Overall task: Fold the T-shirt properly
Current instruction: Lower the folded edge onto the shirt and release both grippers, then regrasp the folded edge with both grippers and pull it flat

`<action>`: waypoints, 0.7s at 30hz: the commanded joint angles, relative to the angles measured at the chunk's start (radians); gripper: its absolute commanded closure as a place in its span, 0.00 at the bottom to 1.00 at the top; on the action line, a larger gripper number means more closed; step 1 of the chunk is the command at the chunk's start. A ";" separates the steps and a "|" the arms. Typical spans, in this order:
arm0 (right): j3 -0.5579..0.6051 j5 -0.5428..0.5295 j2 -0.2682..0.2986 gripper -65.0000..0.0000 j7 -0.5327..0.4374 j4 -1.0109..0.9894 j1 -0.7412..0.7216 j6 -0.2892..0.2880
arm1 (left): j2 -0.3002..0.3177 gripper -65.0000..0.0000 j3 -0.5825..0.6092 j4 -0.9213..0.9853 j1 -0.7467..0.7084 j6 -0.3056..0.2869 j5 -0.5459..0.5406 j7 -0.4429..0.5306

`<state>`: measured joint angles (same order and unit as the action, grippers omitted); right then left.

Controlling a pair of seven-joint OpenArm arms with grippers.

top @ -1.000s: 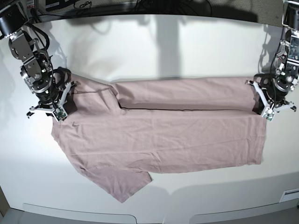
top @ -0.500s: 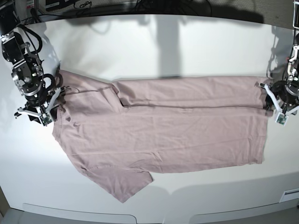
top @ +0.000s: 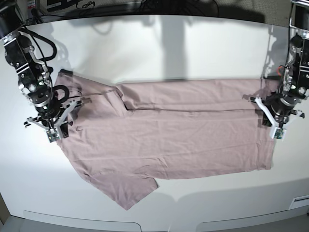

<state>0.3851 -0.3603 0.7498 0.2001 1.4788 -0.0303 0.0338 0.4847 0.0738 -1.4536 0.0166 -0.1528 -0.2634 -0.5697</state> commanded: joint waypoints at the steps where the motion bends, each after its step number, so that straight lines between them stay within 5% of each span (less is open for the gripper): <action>1: -0.013 -0.012 0.008 1.00 -0.001 0.014 -0.016 0.010 | 0.005 1.00 -0.009 -0.019 0.016 0.020 -0.008 -0.003; 6: -0.013 -0.018 -0.031 1.00 0.109 0.013 -0.017 0.008 | -0.039 1.00 -0.009 -0.019 0.016 0.101 -0.019 -0.015; 11: -0.013 -0.018 -0.060 1.00 0.140 -0.004 -0.016 -0.002 | -0.059 1.00 -0.009 0.027 0.016 0.100 -0.048 0.058; 15: -0.013 -0.018 -0.088 1.00 0.168 -0.081 -0.016 -0.062 | -0.061 1.00 -0.009 0.141 0.016 0.100 -0.117 0.115; 21: -0.013 -0.014 -0.087 1.00 0.192 -0.111 0.018 -0.064 | -0.061 1.00 -0.009 0.205 -0.028 0.073 -0.116 0.094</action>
<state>0.3798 -0.3801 0.6430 0.3710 1.3632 -0.0093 -0.0345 0.4099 0.0692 -1.2503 -0.0036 -0.0906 -0.3874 -0.4191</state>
